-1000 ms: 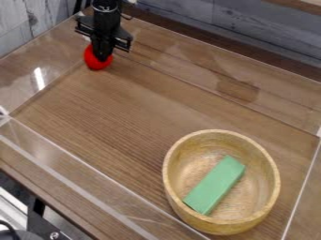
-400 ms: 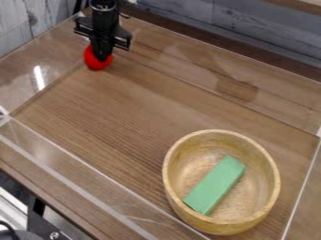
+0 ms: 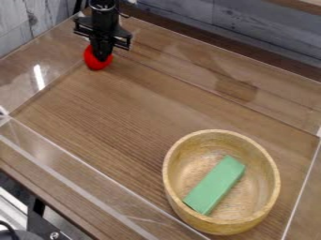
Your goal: Move the red object to the left side of the table
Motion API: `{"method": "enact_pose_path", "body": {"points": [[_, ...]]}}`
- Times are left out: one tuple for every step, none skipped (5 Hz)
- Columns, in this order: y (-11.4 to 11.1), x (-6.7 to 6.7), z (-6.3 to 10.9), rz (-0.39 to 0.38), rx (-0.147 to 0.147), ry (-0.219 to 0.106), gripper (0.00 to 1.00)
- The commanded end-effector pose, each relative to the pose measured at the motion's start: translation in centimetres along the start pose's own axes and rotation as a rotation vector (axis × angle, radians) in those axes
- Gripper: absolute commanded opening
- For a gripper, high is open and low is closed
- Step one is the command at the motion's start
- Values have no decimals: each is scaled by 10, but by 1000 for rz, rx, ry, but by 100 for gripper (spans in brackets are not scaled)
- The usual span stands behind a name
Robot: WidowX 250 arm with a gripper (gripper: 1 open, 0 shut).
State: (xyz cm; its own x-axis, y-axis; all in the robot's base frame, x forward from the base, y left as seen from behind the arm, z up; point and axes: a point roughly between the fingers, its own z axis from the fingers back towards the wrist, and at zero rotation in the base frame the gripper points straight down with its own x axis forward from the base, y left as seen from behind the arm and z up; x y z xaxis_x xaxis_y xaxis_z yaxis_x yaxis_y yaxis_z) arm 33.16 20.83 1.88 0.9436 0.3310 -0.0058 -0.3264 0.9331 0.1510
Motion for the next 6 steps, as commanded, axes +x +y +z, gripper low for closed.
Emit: {"method": "enact_pose_path", "body": {"points": [[17, -12, -6, 75, -2, 47, 0], [18, -15, -6, 89, -2, 64, 0], [20, -18, -7, 103, -2, 80, 0], [21, -20, -7, 117, -1, 96, 0], [23, -22, -7, 131, 0, 110, 0], [24, -24, -8, 143, 2, 123, 0]]}}
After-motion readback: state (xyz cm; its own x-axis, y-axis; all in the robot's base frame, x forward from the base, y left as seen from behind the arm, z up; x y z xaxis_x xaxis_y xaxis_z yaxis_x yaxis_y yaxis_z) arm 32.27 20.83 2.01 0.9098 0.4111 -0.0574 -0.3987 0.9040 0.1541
